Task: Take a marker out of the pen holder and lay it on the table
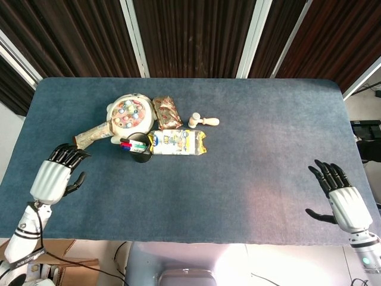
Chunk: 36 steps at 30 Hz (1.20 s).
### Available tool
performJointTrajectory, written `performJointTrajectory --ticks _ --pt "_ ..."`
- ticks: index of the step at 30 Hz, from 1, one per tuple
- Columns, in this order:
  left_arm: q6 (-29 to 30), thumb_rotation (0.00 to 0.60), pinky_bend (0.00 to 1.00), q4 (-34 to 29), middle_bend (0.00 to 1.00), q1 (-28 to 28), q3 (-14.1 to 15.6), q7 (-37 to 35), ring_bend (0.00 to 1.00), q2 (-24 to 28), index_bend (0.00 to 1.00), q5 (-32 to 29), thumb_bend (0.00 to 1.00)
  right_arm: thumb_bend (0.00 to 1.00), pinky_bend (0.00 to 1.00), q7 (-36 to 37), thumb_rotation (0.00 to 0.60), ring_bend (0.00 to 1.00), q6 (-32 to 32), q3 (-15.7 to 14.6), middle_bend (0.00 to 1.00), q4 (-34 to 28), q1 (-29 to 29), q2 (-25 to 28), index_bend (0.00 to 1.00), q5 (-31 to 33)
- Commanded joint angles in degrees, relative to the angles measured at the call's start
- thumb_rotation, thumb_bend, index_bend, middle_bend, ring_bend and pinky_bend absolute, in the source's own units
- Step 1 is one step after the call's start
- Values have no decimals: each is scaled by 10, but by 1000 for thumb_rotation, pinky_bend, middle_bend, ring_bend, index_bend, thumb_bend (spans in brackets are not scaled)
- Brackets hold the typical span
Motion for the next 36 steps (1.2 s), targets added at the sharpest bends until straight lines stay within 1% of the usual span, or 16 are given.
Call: performJointTrajectory --ticks 1,2,3,6,10,14,17,22,31,36 --pt "-42 600 227 87 337 -63 -20 -22 235 -58 370 10 399 48 0 -4 600 0 -4 0 14 -4 1 2 0 3" --pt "-49 600 231 113 340 -76 -21 -25 236 -73 371 14 397 48 0 -5 600 0 -5 0 14 -6 1 3 0 4" --pt "-71 600 237 159 342 -111 -21 -14 237 -106 372 28 395 48 0 -7 600 0 -4 0 14 -7 -1 6 0 9" --pt "-72 600 252 234 343 -143 -18 -20 237 -158 375 38 397 48 0 -8 600 0 -3 0 14 -10 -5 8 0 13" --pt "-86 600 258 296 342 -169 -9 -1 233 -195 374 40 368 48 0 -8 600 0 -5 -1 14 -7 -6 7 0 17" --pt "-94 600 262 334 346 -184 -5 1 241 -222 372 29 324 48 0 -6 600 0 -7 -1 14 -4 -6 5 0 19" --pt "-90 600 264 362 357 -190 -1 3 247 -240 379 25 315 48 0 -3 600 0 -7 -1 14 -1 -6 5 0 22" --pt "-73 600 285 415 390 -199 8 10 277 -266 417 23 311 48 0 -1 600 0 -9 -2 14 2 -7 4 0 24" --pt "-57 600 284 476 417 -197 31 -2 295 -283 450 19 310 47 0 -2 600 0 -11 -2 14 0 -7 6 0 26" --pt "-53 600 286 494 443 -198 32 -32 309 -291 480 6 314 48 0 -6 600 0 -13 -2 14 -4 -7 6 0 26"
